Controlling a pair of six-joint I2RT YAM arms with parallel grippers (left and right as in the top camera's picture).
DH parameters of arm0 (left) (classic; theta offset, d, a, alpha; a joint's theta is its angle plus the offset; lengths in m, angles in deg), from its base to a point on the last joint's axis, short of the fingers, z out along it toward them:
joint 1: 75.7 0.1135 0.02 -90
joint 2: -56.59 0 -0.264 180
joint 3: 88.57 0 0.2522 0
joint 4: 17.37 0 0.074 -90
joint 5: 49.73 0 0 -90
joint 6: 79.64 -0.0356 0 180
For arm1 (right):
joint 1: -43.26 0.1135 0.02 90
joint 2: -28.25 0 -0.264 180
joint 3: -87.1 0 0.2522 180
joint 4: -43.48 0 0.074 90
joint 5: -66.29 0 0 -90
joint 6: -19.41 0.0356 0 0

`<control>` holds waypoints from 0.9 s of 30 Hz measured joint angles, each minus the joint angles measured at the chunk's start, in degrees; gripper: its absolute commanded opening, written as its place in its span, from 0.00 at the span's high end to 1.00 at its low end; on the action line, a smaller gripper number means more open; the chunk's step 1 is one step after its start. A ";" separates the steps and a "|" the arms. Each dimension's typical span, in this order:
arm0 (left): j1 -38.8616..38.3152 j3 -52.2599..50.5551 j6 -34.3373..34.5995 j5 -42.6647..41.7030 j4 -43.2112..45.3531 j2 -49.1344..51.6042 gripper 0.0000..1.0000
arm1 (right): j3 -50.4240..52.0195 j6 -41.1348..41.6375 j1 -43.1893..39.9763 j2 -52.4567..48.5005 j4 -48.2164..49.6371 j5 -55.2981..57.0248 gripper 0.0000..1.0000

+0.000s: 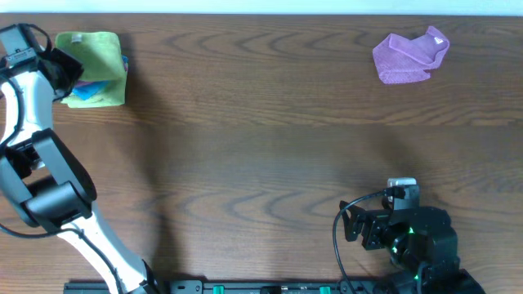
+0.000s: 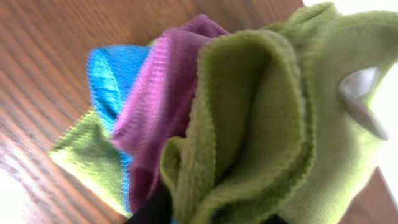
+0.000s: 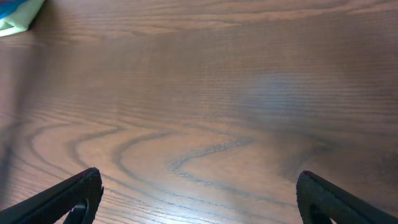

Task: Fold the cloth
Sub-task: 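Lower the green cloth onto the stack and open the left gripper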

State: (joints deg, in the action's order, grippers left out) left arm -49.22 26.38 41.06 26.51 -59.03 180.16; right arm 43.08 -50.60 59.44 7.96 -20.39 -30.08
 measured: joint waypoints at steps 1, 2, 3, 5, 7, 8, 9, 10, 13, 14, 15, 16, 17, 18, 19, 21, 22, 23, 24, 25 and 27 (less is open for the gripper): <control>0.37 0.00 0.33 0.24 -0.24 0.00 0.44 | 0.00 0.00 0.00 0.00 0.00 0.00 0.01; 0.66 0.00 0.17 0.33 -0.28 0.00 0.39 | 0.00 0.00 0.00 0.00 0.02 0.00 0.01; 0.90 0.00 0.20 0.46 -0.24 0.00 0.32 | 0.02 -0.02 0.00 0.00 0.00 0.00 0.01; 1.42 0.00 0.13 0.57 -0.28 0.00 0.14 | 0.02 0.00 0.00 0.00 0.00 0.00 0.01; 1.70 0.00 -0.17 0.68 -0.33 0.00 0.05 | 0.02 0.00 0.00 0.00 0.00 0.00 0.01; 1.84 0.00 0.04 0.63 -0.35 0.00 0.05 | 0.02 0.00 0.00 0.00 0.00 0.00 0.01; 1.95 0.00 0.28 0.68 -0.37 0.00 0.05 | 0.02 -0.02 0.00 0.00 0.00 0.00 0.01; 2.01 0.00 0.33 0.68 -0.35 -0.02 0.05 | 0.02 0.00 0.00 0.00 0.00 0.00 0.01; 2.10 0.00 0.33 0.66 -0.44 -0.33 0.05 | 0.02 -0.02 0.00 0.00 0.00 0.00 0.01; 2.14 0.00 0.31 0.68 -0.44 -0.57 0.05 | 0.02 0.00 0.00 0.00 0.00 0.00 0.01; 2.16 0.00 0.31 0.68 -0.46 -1.22 0.04 | 0.02 0.00 0.00 0.00 0.00 0.00 0.01; 2.19 0.00 0.31 0.68 -0.48 -1.86 0.05 | 0.02 0.00 0.00 0.00 0.00 0.00 0.01; 2.23 0.00 0.33 0.68 -0.50 -2.75 0.05 | 0.02 0.00 0.00 0.00 0.00 0.00 0.00; 2.29 0.00 0.33 0.68 -0.55 -3.89 0.05 | 0.00 0.00 0.00 0.00 0.00 0.00 0.01; 2.34 0.00 0.33 0.68 -0.66 -4.96 0.05 | 0.02 0.00 0.00 0.00 0.00 0.00 0.01; 2.36 0.00 0.31 0.63 -0.94 -7.08 0.05 | 0.02 -0.02 0.00 0.00 0.00 0.00 0.01; 2.40 0.00 0.33 0.42 -1.29 -8.59 0.04 | 0.00 0.00 0.00 0.00 0.00 0.00 0.01; 2.40 0.00 0.33 0.13 -1.53 -9.84 0.05 | 0.02 0.00 0.00 0.00 0.00 0.00 0.01; 2.40 0.00 0.33 -0.33 -1.66 -10.91 0.04 | 0.02 0.00 0.00 0.00 0.00 0.00 0.01; 2.40 0.02 0.31 -1.09 -1.73 -11.76 0.05 | 0.00 0.00 0.00 0.00 0.00 0.00 0.01; 2.40 0.02 0.33 -3.13 -1.97 -13.11 0.05 | 0.02 0.00 0.00 0.00 0.00 0.02 0.01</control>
State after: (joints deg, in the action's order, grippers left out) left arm -46.81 26.40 41.39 23.39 -60.99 167.04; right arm 43.10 -50.60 59.44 7.96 -20.39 -30.06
